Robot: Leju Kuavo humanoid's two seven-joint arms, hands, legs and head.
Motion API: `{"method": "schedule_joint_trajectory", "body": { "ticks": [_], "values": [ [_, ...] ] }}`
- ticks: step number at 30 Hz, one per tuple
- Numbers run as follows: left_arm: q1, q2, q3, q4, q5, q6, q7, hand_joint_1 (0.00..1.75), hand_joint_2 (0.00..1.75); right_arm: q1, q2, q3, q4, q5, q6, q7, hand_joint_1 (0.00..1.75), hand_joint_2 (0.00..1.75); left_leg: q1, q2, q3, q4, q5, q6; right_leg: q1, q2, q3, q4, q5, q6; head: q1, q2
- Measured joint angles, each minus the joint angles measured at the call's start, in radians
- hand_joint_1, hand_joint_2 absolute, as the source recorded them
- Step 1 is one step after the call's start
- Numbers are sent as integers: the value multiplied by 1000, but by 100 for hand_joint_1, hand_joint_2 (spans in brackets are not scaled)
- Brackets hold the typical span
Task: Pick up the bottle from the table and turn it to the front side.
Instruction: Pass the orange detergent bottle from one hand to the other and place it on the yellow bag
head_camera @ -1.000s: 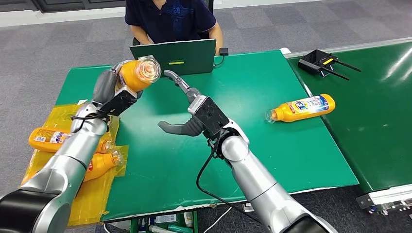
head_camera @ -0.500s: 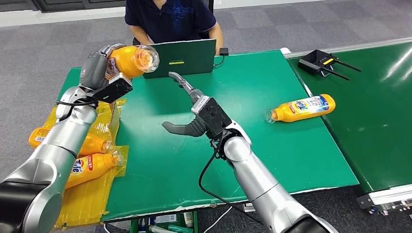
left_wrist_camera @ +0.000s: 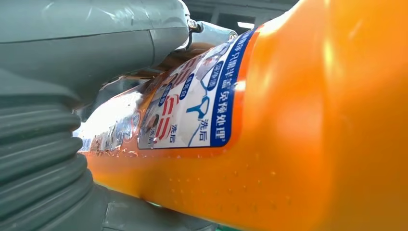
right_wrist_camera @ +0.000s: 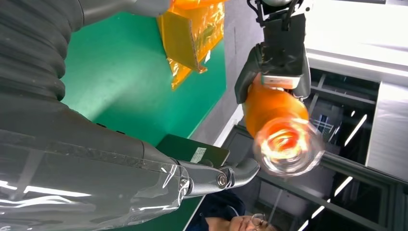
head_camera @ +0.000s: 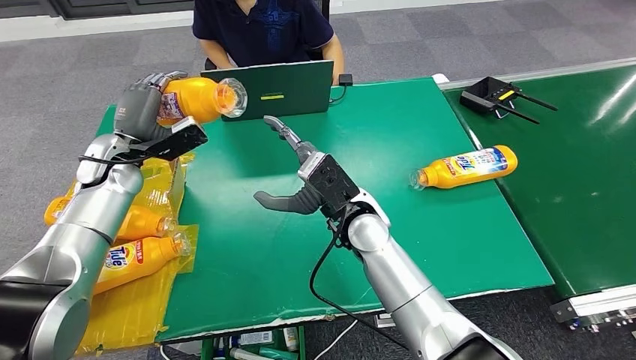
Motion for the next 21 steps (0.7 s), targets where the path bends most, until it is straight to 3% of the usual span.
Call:
{"method": "schedule_joint_trajectory", "body": {
  "ticks": [4, 9, 21],
  "values": [
    [-1, 25, -3, 21, -149, 8, 108, 175, 175, 2, -7, 0, 0, 7, 8, 5, 0, 175, 0, 0, 0, 0, 0, 0, 0, 0, 0, 0, 0, 0, 0, 0],
    [-2, 55, -14, 55, -248, 8, 177, 175, 175, 14, -12, -2, -14, 17, 2, 29, 0, 175, 0, 0, 0, 0, 0, 0, 0, 1, 0, 0, 0, 0, 0, 0],
    [-2, 123, -30, 108, -351, -15, 260, 175, 175, 52, -24, -28, -50, 26, -1, 41, 0, 175, 0, 1, 0, 0, 0, 0, 0, 1, 0, 0, 0, 0, 0, 0]
  ]
}}
